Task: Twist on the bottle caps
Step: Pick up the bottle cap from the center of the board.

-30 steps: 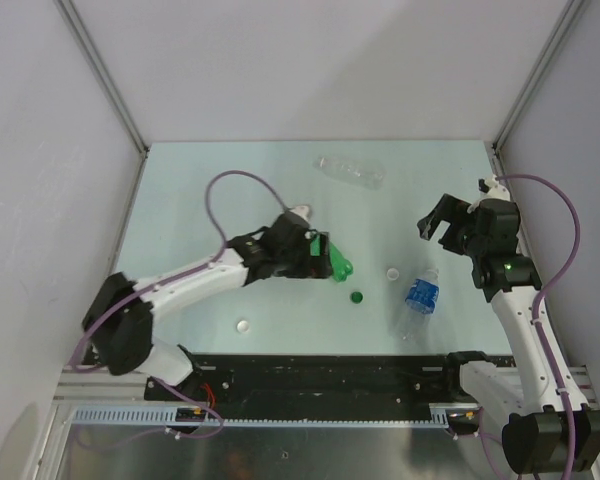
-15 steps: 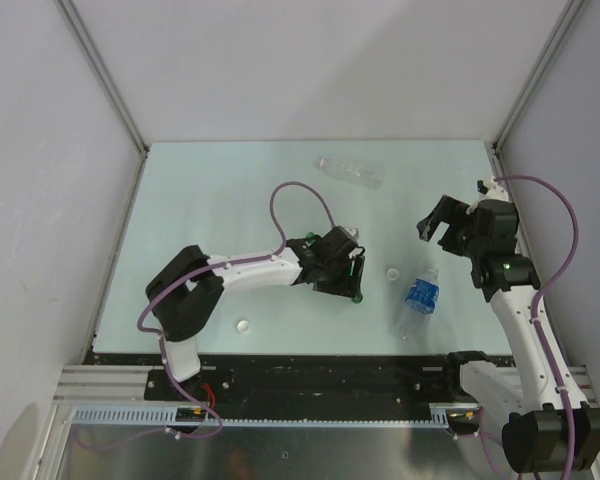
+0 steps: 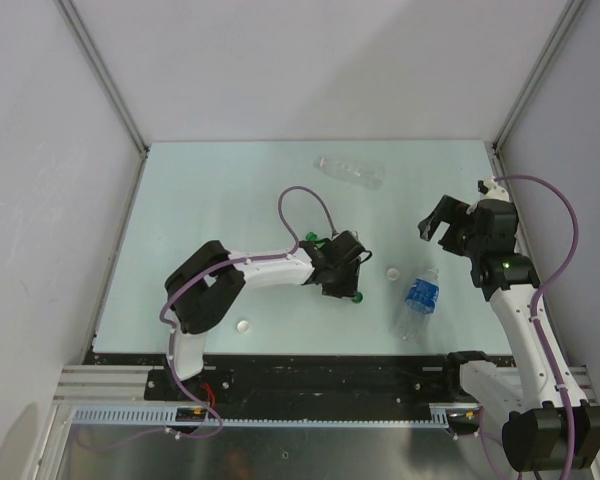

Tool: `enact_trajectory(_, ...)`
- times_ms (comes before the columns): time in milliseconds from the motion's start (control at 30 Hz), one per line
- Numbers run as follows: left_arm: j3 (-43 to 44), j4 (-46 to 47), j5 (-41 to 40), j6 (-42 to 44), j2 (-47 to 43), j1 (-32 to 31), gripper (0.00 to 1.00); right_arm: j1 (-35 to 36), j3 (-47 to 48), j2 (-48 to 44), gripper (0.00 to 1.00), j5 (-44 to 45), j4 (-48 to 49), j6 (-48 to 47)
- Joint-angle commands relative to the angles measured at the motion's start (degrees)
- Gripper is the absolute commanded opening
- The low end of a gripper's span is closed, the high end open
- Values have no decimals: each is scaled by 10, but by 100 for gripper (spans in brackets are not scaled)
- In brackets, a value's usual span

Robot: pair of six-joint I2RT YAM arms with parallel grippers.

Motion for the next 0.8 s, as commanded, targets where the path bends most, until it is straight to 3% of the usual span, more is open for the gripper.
enact_trajectory(0,24,3,-22,-34,11,-4,47,0,1,-6,99,11,5,-5)
enact_trajectory(233,30,2,-17,-45,30,-4,42,-1,1,-5,99,12,3,-5)
enact_trajectory(433,23,2,-25,-43,33,-5,29,-1,1,-3,99,10,3,-4)
enact_trajectory(633,21,2,-18,-28,41,-8,24,-1,1,-2,99,2,3,-7)
enact_trajectory(767,23,2,-15,-17,45,-11,12,0,1,0,100,-11,4,-9)
